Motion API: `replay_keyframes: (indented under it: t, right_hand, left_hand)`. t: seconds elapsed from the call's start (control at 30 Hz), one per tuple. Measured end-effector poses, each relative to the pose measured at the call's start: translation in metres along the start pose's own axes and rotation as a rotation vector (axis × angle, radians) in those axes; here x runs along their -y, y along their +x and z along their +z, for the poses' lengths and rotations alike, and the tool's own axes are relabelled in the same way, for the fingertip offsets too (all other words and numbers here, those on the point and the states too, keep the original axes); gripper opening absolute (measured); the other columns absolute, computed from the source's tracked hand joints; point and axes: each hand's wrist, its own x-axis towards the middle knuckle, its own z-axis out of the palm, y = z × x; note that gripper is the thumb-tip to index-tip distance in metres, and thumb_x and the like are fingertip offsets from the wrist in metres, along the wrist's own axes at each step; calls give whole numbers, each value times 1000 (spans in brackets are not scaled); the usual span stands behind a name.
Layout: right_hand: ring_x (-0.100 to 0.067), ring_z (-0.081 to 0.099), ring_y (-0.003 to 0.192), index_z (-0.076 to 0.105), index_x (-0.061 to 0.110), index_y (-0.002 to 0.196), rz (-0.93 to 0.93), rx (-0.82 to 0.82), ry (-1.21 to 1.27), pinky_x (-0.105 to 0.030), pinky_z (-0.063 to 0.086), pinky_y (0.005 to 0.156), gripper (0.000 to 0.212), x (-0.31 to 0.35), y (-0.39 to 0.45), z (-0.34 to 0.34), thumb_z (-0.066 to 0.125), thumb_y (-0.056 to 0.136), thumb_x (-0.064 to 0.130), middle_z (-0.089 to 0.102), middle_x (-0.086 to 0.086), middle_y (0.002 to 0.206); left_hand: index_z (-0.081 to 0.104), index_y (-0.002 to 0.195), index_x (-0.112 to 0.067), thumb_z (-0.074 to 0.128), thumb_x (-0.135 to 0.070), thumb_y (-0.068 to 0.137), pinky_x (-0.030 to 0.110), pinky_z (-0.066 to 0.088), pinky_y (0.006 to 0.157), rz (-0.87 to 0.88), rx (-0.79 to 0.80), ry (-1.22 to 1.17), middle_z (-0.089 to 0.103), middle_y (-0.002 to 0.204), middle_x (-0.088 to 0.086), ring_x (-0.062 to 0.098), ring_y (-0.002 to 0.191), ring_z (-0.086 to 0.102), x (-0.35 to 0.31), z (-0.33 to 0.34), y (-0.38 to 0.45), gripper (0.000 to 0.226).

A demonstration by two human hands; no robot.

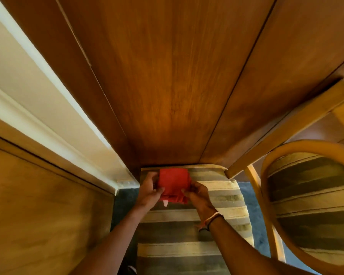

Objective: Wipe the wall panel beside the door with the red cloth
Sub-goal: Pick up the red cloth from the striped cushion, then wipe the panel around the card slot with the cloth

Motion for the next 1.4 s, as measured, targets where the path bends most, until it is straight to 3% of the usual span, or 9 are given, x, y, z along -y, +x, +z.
replay_keyframes:
  t: [0.13, 0.27, 0.6, 0.8, 0.9, 1.07, 1.2, 1.3, 1.4]
  right_hand:
    - [-33, 66, 110, 61, -12, 128, -181, -12, 26, -43, 54, 96, 36, 64, -20, 1, 65, 92, -12, 69, -28, 125]
    - [-24, 61, 90, 58, -18, 126, -303, -16, 109, -29, 52, 78, 36, 126, -50, 4, 63, 91, -16, 66, -19, 104]
    - [-9, 66, 84, 68, 15, 103, -683, 22, 161, -13, 59, 70, 26, 283, -143, 20, 70, 90, -7, 71, -1, 94]
    - [1, 73, 82, 71, 20, 100, -902, 73, 214, -15, 60, 70, 27, 362, -204, 43, 69, 91, -5, 74, 0, 97]
    - [-19, 74, 102, 73, 11, 109, -1007, 123, 280, -26, 64, 82, 22, 399, -233, 59, 69, 92, -3, 76, -12, 109]
    - [-32, 68, 121, 71, 3, 124, -1119, 224, 340, -46, 58, 104, 29, 446, -269, 78, 62, 97, -1, 72, -19, 125]
    - [-32, 68, 122, 76, 23, 110, -1186, 340, 291, -52, 58, 102, 34, 477, -297, 95, 52, 102, 1, 72, -16, 126]
    - [-32, 71, 117, 77, 16, 115, -1254, 370, 257, -60, 57, 101, 27, 493, -311, 116, 58, 101, 4, 76, -13, 121]
    - [-24, 74, 115, 74, 9, 124, -1300, 344, 257, -53, 61, 100, 26, 507, -328, 142, 63, 100, 10, 78, -8, 119]
  left_hand:
    - [45, 122, -25, 68, -13, 87, 26, 49, 87, 101, -90, 56, 57, 123, 2, 15, 112, 54, -54, -36, -1, 44]
    - [45, 120, -30, 69, -14, 86, 16, 53, 67, 254, -141, 33, 58, 115, 2, 11, 100, 61, -110, -74, -13, 44]
    - [49, 127, -20, 72, -12, 85, 14, 54, 71, 581, -370, -47, 59, 119, 2, 14, 106, 60, -257, -164, -62, 49]
    - [46, 134, -20, 67, -17, 90, 23, 55, 85, 827, -631, -69, 60, 121, 4, 16, 108, 61, -325, -212, -105, 49]
    - [43, 135, -19, 66, -17, 90, 12, 53, 82, 922, -818, -46, 61, 124, 6, 17, 109, 62, -356, -236, -127, 50]
    - [50, 131, -12, 64, -11, 90, 30, 56, 84, 1059, -1072, 124, 61, 124, 13, 24, 109, 63, -392, -266, -157, 43]
    - [55, 132, -10, 62, -7, 90, 33, 51, 90, 1092, -1242, 272, 61, 128, 16, 29, 112, 63, -410, -296, -175, 43]
    - [53, 136, -14, 55, -17, 88, 46, 55, 86, 1071, -1336, 334, 55, 136, 19, 36, 109, 65, -416, -317, -187, 48]
    - [53, 137, -16, 54, -22, 83, 53, 61, 73, 1028, -1394, 385, 50, 140, 21, 42, 104, 67, -422, -337, -193, 54]
